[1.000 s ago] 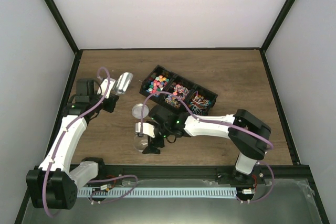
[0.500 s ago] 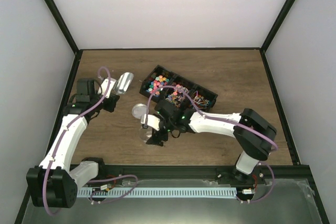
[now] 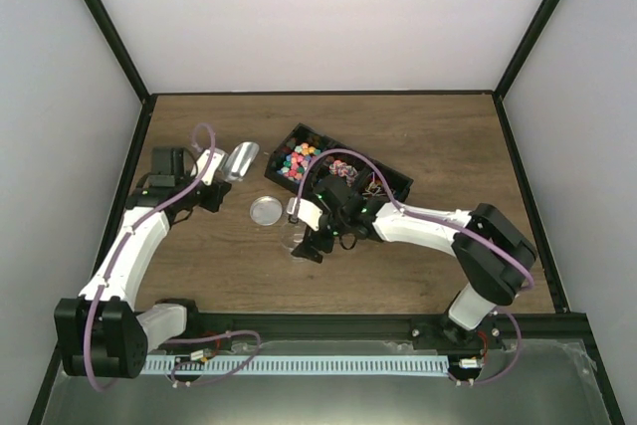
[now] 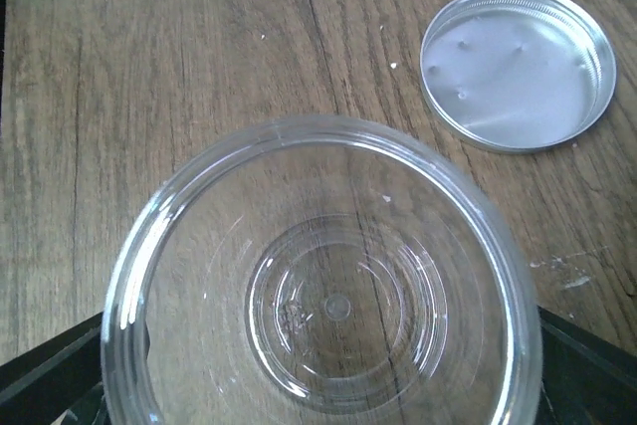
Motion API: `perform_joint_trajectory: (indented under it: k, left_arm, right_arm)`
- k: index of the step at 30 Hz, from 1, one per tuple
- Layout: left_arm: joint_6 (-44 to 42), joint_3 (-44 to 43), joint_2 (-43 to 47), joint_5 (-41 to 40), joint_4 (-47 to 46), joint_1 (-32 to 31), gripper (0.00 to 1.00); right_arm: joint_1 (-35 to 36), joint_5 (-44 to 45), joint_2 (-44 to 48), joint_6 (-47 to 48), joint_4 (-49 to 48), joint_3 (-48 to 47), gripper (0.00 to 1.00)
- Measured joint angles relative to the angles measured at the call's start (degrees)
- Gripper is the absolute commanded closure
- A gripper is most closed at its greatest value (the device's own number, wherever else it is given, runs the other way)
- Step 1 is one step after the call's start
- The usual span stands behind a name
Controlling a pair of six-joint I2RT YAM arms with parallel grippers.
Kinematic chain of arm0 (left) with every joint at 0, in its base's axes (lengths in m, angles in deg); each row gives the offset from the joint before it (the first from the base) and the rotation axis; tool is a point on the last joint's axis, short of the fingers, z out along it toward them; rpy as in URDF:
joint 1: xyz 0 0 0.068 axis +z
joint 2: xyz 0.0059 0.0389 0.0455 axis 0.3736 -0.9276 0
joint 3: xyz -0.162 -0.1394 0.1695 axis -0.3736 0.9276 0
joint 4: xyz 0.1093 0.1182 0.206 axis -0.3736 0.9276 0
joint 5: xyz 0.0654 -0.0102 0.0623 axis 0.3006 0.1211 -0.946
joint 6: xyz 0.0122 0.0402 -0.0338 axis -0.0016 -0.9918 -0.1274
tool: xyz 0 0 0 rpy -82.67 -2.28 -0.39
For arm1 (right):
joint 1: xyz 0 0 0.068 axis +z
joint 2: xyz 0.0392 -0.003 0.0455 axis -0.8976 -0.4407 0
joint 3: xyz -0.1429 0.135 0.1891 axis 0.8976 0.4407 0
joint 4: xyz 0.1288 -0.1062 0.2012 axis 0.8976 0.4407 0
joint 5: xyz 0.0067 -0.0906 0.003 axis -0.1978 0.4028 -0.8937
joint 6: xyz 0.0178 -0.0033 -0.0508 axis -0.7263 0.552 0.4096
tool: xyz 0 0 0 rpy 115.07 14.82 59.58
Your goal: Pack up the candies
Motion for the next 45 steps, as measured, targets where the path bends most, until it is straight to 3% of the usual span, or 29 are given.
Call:
perform_joint_trajectory:
  k: [15,19,25,28,34,39,45]
  left_arm:
    - [-1.60,-3.45,-2.12,0.76,3.69,0.00,0.96]
    - [-2.40,-9.40,-5.35,0.33,9.68,-0.35,0.96]
    - [-4.90,-22.82,-13.16,-3.72,21.62,-4.44,0.96]
    - [-5.84,-28.33,-17.05,-6.67,27.17,-7.10,0.96]
    - [-6.56,-41.29,-28.02,-12.41,37.83,-11.30,0.96]
    - [-5.75,-47.08,-35.87,-16.22,42.16,-13.73,0.96]
    - [-4.22,-52.26,-42.05,-18.40,45.00,-16.68,0.96]
  right_arm:
    - [-1.51,-1.18,7.61,0.15,3.74,-0.09,0.00]
    - [-4.55,-4.42,9.14,-0.63,8.83,-4.20,0.00]
    - [-15.02,-7.58,8.68,-1.46,13.29,-13.79,0.00]
    - [-20.85,-8.26,5.05,-1.36,14.84,-17.86,0.01]
    - [-32.24,-7.65,-13.16,-1.16,19.52,-32.92,0.07]
    - [-36.65,-6.45,-24.35,1.86,22.27,-42.51,0.10]
    - [-36.61,-7.93,-27.06,6.16,24.24,-44.57,0.24]
